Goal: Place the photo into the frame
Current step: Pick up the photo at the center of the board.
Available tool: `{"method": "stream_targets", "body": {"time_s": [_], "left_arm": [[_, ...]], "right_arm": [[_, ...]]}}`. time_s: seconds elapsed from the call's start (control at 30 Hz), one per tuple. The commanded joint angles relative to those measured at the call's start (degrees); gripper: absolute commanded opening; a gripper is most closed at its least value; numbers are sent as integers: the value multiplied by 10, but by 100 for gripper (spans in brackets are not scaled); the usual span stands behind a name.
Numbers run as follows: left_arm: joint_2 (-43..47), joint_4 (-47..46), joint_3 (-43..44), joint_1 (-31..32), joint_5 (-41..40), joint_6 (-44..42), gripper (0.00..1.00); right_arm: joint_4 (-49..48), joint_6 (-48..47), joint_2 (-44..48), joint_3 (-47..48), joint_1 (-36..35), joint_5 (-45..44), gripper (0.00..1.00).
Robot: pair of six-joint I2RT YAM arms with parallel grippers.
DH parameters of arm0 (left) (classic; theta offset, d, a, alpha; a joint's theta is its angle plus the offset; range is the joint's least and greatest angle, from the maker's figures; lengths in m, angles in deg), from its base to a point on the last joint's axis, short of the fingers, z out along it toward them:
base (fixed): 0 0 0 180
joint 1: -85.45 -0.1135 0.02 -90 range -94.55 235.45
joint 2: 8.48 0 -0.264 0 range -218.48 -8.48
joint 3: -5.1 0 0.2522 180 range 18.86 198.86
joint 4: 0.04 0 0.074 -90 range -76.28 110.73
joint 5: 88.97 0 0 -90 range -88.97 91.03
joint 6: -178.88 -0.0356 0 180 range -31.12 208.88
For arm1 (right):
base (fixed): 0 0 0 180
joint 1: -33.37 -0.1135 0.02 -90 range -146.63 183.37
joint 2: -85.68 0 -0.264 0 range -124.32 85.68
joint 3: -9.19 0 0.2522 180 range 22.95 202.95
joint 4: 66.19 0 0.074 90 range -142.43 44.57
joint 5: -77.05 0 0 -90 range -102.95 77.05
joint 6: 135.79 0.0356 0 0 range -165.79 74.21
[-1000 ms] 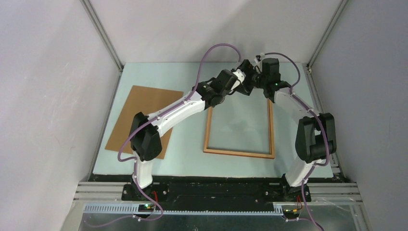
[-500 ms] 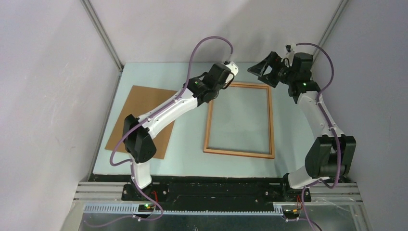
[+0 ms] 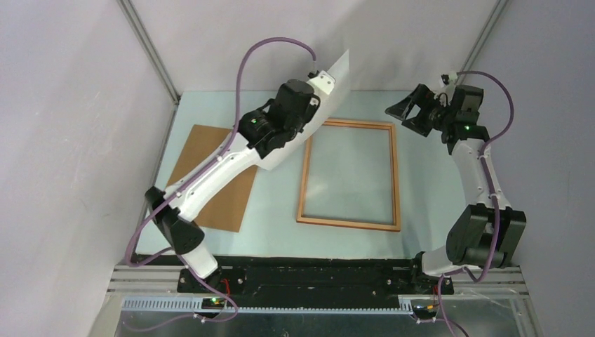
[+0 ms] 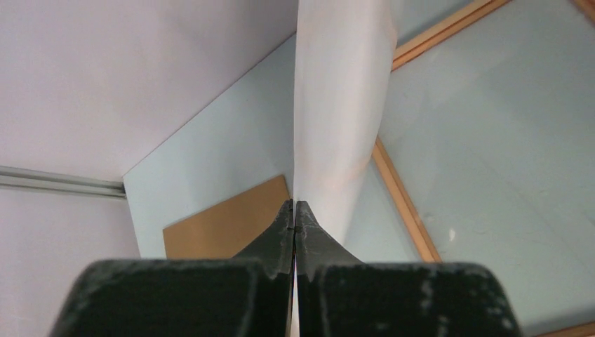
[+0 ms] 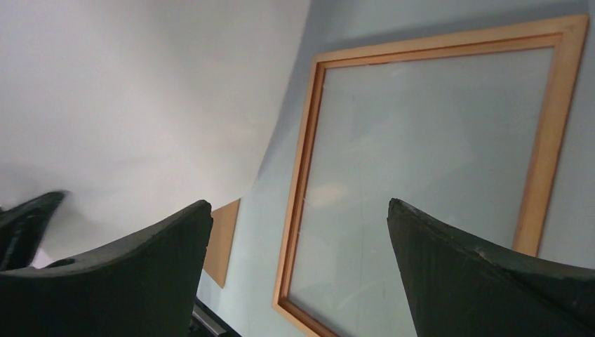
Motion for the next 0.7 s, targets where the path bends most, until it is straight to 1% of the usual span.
{"method": "stream_targets", "body": {"time_s": [0.0, 0.17, 0.33, 0.57, 0.67], "left_arm": [[62, -5, 6, -1, 43, 34, 0], [104, -1, -7, -1, 87, 59, 0], [140, 1, -12, -1, 132, 89, 0], [161, 1, -2, -1, 234, 135, 0], [158, 2, 6, -1, 282, 170, 0]], "right_arm": [[5, -34, 40, -17, 22, 14, 100], [8, -51, 69, -37, 45, 6, 99], [14, -82, 102, -53, 53, -23, 99], [17, -103, 143, -65, 72, -46, 99], [18, -101, 149, -66, 89, -44, 99]]}}
